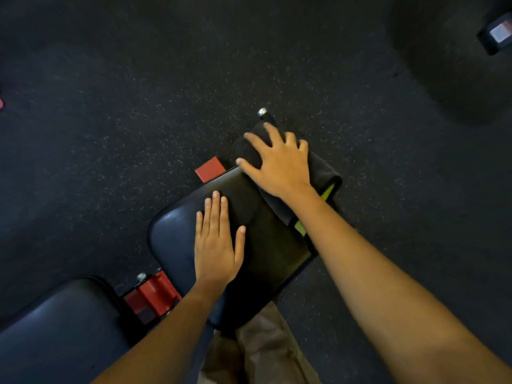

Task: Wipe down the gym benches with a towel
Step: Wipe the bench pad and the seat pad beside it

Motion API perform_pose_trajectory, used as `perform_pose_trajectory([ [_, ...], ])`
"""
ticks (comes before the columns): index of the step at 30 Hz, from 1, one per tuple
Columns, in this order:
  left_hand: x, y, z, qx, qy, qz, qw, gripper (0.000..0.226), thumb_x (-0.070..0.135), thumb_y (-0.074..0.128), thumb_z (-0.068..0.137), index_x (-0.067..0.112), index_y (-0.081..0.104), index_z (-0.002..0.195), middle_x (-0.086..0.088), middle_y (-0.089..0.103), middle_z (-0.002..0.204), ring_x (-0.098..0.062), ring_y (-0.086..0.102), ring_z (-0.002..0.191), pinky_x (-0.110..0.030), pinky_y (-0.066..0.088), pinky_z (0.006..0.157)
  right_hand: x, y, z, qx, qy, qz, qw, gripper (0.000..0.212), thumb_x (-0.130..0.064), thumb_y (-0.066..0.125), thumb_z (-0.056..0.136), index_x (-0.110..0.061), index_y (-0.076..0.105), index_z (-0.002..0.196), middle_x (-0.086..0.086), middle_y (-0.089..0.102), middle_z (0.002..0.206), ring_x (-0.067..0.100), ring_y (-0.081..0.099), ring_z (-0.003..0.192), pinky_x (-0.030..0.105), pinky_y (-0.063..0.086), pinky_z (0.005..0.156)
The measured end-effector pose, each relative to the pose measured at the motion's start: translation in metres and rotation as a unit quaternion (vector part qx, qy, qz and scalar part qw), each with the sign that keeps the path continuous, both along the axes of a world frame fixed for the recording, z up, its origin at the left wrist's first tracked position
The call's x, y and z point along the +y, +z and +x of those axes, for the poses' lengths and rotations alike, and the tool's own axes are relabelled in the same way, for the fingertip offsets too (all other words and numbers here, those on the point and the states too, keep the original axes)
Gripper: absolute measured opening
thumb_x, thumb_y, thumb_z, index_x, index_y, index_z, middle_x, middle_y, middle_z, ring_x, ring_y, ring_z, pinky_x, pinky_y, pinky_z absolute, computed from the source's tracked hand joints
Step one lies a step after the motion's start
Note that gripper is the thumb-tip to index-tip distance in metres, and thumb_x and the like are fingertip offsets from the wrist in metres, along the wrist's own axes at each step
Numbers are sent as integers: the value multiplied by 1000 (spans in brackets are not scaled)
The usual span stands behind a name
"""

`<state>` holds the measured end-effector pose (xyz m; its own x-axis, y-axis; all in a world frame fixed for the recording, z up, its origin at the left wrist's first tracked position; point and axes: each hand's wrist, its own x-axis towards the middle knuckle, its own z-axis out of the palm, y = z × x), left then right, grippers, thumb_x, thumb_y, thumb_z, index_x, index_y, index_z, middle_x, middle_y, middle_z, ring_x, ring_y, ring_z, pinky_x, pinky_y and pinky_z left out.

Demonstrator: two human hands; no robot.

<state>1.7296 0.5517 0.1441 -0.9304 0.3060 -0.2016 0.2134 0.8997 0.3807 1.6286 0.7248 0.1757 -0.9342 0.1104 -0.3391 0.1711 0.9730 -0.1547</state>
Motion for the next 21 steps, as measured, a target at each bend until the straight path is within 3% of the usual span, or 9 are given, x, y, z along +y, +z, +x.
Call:
perform_pose_trajectory([
  [2, 1, 0, -1, 0, 0, 3, 1000, 64, 46, 19, 100, 1, 23, 146, -16, 21, 153, -24, 12, 143, -32, 0, 118, 7, -3, 6, 22, 12, -14, 1000, 62, -66, 38, 91, -38, 34, 146, 7, 28, 156, 36, 38, 131, 51, 31, 102],
  [5, 0, 1, -1, 2, 5, 5, 1000, 63, 43, 25, 99, 1, 24, 145, -15, 20, 153, -24, 12, 143, -31, 0, 118, 24, -2, 50, 72, -92, -31, 993, 63, -64, 37, 91, -33, 35, 145, 11, 33, 152, 37, 44, 125, 51, 38, 96],
  [8, 2, 0, -1, 8, 9, 4, 1000, 62, 38, 32, 96, -1, 27, 144, -17, 22, 153, -25, 13, 142, -32, 0, 118, 32, 3, 104, 57, -202, -58, 976, 69, -64, 30, 91, -25, 31, 148, 15, 30, 153, 39, 43, 126, 55, 38, 96],
  [11, 3, 0, -1, 11, 9, -3, 1000, 62, 37, 32, 96, -1, 27, 144, -17, 21, 153, -25, 13, 142, -33, 1, 118, 31, 4, 119, 36, -222, -59, 973, 73, -64, 25, 91, -21, 27, 150, 17, 26, 155, 42, 41, 128, 58, 37, 97],
  [14, 4, 0, 0, 12, 8, -8, 1000, 61, 37, 32, 96, -1, 26, 144, -17, 21, 153, -25, 13, 142, -34, 1, 118, 27, 4, 87, 24, -201, -33, 979, 71, -65, 18, 92, -28, 18, 153, 15, 20, 157, 41, 37, 132, 57, 33, 101],
  [16, 4, 0, 0, 12, 12, -2, 1000, 61, 38, 30, 97, 0, 25, 145, -17, 21, 153, -25, 13, 143, -34, 2, 118, 23, 2, 54, 16, -164, -29, 986, 65, -63, 24, 95, -32, 16, 153, 13, 18, 158, 39, 34, 134, 56, 30, 104],
  [21, 1, -1, 0, 17, 5, 25, 1000, 59, 39, 27, 99, 1, 25, 145, -13, 18, 153, -23, 11, 143, -34, 3, 118, -16, -1, -23, -27, 9, 39, 999, 56, -60, 31, 95, -25, 48, 135, 11, 49, 138, 36, 45, 124, 51, 31, 99],
])
